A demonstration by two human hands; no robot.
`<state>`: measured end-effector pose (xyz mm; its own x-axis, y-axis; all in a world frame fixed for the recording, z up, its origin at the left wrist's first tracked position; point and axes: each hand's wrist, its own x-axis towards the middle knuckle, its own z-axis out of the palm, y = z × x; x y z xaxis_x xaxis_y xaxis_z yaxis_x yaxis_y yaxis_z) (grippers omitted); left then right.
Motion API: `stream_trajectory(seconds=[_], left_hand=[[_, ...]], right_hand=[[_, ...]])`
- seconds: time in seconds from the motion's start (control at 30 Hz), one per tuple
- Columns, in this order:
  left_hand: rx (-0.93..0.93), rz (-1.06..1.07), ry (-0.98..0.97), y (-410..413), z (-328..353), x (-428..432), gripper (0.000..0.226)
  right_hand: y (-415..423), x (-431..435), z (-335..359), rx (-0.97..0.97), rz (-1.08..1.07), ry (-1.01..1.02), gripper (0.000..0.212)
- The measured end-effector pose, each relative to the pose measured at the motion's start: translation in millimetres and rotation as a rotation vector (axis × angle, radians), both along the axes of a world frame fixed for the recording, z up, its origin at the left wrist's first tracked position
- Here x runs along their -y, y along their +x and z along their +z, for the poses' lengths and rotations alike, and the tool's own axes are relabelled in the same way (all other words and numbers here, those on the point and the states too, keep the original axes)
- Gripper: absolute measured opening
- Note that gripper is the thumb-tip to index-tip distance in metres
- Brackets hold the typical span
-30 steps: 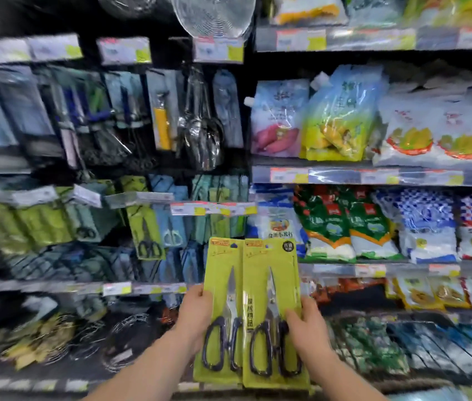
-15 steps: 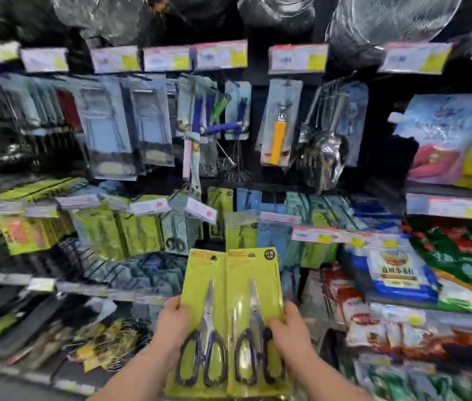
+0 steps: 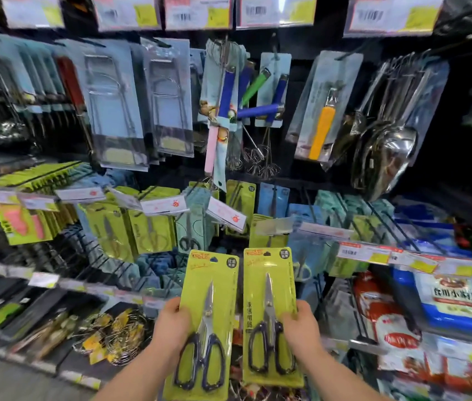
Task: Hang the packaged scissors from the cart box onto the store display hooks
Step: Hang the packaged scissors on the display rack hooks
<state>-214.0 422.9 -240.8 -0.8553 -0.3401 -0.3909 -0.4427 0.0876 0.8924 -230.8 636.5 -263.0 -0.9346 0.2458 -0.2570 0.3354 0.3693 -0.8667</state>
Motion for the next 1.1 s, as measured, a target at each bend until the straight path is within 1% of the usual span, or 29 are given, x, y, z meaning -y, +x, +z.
stream_trajectory(seconds=[0.3,0.5,0.63,0.7,0.73,0.77,0.83,0.87,0.93,1.0,1.03,1.07,1.1], left_hand=[[0.064,-0.008,0.039,-43,-15,-7,0.024],[0.019,-0.031,0.011,-63,-23,-17,0.023],[0.016,-0.04,0.026,-76,-34,-20,0.035],[0.014,-0.038,0.042,-82,-37,-20,0.044],[0.008,-0.038,0.055,-85,-42,-20,0.043],[0.002,-0.04,0.063,-87,-46,-21,0.04],[-0.025,-0.041,0.074,-91,-53,-21,0.035],[-0.038,-0.043,0.077,-92,-56,-22,0.031],[-0.048,-0.047,0.081,-94,-62,-22,0.027],[-0.039,-0.038,0.086,-95,-68,-22,0.031],[-0.034,-0.035,0.095,-95,-71,-21,0.036],[-0.029,-0.041,0.098,-95,-75,-21,0.038],[-0.027,-0.047,0.101,-93,-76,-21,0.04]], right_hand=[[-47,-3,-27,0.004,-0.038,-0.016,0.039],[-82,-4,-36,-0.003,-0.059,-0.018,0.042],[-116,-4,-47,-0.01,-0.094,0.004,0.048],[-130,-5,-50,-0.013,-0.092,0.025,0.048],[-137,-5,-53,0.001,-0.092,0.027,0.047],[-143,-6,-56,0.002,-0.094,0.016,0.043],[-155,-8,-62,-0.029,-0.093,0.025,0.023],[-160,-8,-66,-0.046,-0.097,0.046,0.017],[-171,-10,-71,-0.04,-0.107,0.055,0.016],[-177,-10,-73,-0.025,-0.111,0.027,0.006],[-179,-10,-73,-0.011,-0.106,0.001,0.006],[-179,-10,-73,0.005,-0.097,-0.028,0.013],[-178,-11,-73,0.02,-0.09,-0.044,0.025]])
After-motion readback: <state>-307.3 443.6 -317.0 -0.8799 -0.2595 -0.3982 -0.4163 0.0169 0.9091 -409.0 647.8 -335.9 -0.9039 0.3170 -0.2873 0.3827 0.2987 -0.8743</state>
